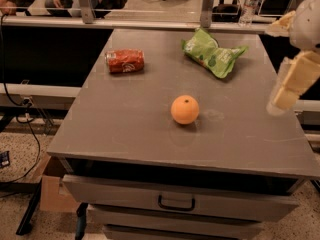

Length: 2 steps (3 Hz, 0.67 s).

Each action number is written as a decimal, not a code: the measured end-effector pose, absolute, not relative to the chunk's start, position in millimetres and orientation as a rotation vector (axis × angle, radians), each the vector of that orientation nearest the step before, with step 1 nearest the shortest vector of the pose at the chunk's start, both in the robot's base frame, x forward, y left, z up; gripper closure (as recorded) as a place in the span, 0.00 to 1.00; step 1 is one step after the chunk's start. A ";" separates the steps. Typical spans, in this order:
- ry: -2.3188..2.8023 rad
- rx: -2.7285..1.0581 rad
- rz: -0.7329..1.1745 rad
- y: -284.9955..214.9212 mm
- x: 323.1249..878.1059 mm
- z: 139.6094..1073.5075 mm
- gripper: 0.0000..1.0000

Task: Move coke can near orange

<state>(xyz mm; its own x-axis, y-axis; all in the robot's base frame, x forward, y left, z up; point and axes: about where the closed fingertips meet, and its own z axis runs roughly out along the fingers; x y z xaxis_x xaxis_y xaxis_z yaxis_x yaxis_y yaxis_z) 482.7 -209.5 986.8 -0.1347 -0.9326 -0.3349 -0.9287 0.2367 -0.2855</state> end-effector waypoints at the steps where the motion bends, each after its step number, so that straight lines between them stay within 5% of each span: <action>1: 2.003 -1.681 0.053 -195.0 526.5 991.1 0.00; 2: 1.968 -1.616 0.102 -182.6 566.9 985.3 0.00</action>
Offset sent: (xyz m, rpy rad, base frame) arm 0.1353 0.0391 -0.0068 0.2434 -0.0926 0.0002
